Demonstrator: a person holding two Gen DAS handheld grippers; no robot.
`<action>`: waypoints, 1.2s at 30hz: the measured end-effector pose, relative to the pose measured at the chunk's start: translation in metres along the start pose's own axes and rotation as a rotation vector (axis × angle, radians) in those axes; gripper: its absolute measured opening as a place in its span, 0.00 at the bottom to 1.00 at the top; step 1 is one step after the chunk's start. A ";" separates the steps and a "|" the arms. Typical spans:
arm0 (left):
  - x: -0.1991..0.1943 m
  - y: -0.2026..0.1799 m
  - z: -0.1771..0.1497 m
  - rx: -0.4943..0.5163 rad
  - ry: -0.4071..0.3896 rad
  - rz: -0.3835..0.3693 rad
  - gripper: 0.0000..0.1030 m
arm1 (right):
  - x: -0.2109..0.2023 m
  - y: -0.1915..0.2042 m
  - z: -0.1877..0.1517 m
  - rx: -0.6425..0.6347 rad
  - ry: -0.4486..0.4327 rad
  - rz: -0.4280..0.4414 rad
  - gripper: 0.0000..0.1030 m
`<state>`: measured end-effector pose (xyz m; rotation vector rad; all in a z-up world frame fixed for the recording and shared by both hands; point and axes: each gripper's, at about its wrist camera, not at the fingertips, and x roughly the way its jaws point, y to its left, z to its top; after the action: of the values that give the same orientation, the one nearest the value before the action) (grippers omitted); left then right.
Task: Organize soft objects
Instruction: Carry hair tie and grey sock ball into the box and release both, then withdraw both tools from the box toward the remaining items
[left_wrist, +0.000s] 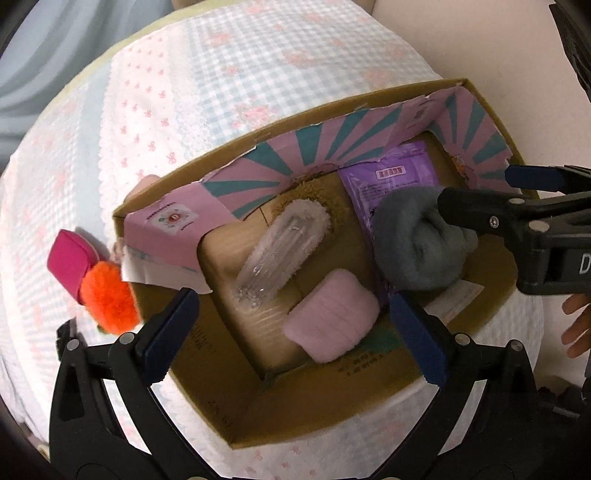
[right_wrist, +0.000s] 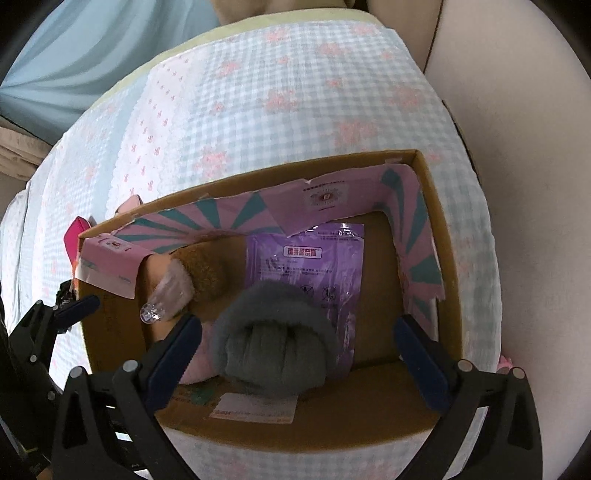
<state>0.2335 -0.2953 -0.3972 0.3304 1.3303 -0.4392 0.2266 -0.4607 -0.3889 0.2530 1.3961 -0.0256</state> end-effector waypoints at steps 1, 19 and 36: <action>-0.004 0.000 0.000 0.002 -0.005 0.003 1.00 | -0.001 -0.001 0.000 0.004 -0.004 0.001 1.00; -0.159 0.001 -0.058 0.003 -0.240 0.045 1.00 | -0.129 0.031 -0.065 0.024 -0.204 -0.019 1.00; -0.326 0.051 -0.159 -0.162 -0.499 0.105 1.00 | -0.275 0.102 -0.150 -0.043 -0.400 -0.041 1.00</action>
<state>0.0651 -0.1374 -0.1133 0.1401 0.8496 -0.2971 0.0490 -0.3691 -0.1276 0.1718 1.0028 -0.0752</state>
